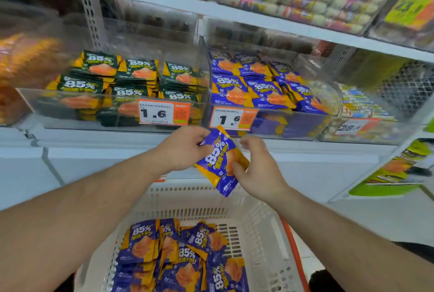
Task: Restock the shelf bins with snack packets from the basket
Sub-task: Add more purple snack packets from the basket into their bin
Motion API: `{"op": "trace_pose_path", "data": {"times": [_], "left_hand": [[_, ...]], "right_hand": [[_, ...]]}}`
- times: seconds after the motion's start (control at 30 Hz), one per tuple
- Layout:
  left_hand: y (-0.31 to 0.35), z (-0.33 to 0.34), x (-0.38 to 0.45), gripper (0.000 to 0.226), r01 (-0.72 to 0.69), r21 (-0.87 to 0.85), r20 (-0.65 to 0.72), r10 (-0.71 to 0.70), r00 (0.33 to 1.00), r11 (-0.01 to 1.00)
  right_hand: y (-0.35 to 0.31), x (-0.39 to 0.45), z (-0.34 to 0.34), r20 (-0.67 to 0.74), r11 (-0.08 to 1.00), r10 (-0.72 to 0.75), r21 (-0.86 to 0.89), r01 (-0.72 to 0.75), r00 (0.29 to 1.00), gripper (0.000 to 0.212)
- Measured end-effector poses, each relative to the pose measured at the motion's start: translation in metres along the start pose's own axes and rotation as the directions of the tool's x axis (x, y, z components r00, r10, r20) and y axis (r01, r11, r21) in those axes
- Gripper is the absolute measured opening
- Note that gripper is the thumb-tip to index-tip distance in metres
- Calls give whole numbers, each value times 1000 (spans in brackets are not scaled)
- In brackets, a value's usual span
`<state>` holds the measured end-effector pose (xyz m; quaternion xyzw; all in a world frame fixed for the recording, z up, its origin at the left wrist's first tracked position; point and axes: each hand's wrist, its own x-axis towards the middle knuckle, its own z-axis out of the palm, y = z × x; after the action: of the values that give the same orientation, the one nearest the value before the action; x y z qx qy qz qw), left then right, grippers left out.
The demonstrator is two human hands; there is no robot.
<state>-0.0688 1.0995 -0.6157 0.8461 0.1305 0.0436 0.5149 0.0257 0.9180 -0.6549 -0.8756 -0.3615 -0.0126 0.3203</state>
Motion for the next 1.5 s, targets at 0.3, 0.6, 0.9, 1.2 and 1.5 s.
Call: {"op": "trace_pose_path", "data": {"times": [0.3,0.6,0.9,1.2,1.5], "left_hand": [[55,-11,7,12,-134,-106,-205,110,973,985],[77,-13,41,30,-292,337,-518,435,737,895],[117,-15,121,66,124,812,-350,305,886,570],[99,-13,137,69,217,757,-412,191,891,616],[96,-10,137,72,221,776,-402,194,895,591]], "right_hand": [[-30,11,-19,-261,955,-295,-68,287,919,67],[-22,55,-55,-472,996,-75,1,86,878,67],[24,168,-119,-401,915,165,-279,-291,901,66],[68,253,-127,-258,744,360,-500,-442,897,77],[76,283,-115,-159,647,420,-637,-418,893,83]]}}
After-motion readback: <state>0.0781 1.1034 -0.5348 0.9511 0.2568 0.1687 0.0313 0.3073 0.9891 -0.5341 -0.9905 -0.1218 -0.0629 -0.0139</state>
